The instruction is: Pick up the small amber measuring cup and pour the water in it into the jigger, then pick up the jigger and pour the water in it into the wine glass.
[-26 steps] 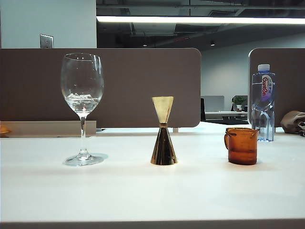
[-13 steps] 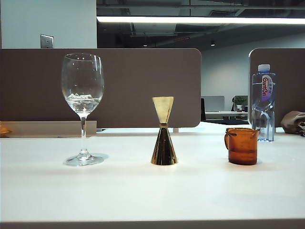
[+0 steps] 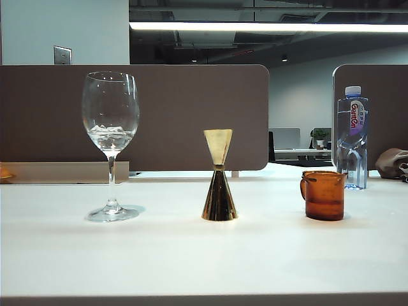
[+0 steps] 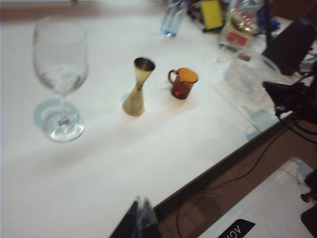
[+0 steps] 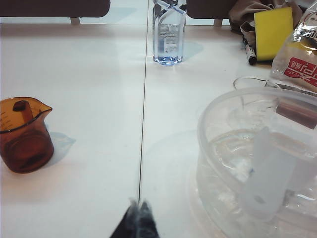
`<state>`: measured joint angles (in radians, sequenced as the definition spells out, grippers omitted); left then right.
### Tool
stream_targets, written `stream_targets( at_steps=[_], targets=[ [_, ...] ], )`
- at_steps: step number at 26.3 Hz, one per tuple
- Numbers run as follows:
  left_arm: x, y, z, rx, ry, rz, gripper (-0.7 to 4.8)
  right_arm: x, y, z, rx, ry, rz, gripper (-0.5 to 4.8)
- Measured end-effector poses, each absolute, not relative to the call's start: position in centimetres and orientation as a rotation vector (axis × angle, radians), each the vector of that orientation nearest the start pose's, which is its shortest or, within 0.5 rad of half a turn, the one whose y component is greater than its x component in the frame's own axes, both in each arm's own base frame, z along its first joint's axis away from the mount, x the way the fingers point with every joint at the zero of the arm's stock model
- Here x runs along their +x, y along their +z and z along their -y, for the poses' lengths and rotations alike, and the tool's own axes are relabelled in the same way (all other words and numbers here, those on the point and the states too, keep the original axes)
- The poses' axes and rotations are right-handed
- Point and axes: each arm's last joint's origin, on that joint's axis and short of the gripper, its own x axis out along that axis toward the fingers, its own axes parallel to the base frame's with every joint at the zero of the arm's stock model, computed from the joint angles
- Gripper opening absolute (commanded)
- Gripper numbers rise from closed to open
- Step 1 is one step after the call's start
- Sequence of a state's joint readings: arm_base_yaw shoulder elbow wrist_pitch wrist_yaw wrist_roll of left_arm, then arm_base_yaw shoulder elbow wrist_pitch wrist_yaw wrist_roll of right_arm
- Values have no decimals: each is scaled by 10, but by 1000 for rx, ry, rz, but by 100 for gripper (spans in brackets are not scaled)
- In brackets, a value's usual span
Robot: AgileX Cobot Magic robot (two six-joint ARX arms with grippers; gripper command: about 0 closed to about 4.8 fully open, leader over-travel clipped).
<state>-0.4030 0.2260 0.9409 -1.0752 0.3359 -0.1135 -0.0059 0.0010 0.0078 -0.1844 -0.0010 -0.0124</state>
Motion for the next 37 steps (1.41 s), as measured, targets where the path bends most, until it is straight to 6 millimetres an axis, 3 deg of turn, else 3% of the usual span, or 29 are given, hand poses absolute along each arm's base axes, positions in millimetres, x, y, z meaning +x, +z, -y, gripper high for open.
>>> stream_targets(
  at_steps=[8, 37],
  targets=[
    [-4, 338, 6, -25, -702, -356, -2, 96, 148, 1, -11, -4, -178, -1],
    [-4, 338, 6, -21, -702, -355, -2, 96, 148, 1, -11, -4, -178, -1]
  ],
)
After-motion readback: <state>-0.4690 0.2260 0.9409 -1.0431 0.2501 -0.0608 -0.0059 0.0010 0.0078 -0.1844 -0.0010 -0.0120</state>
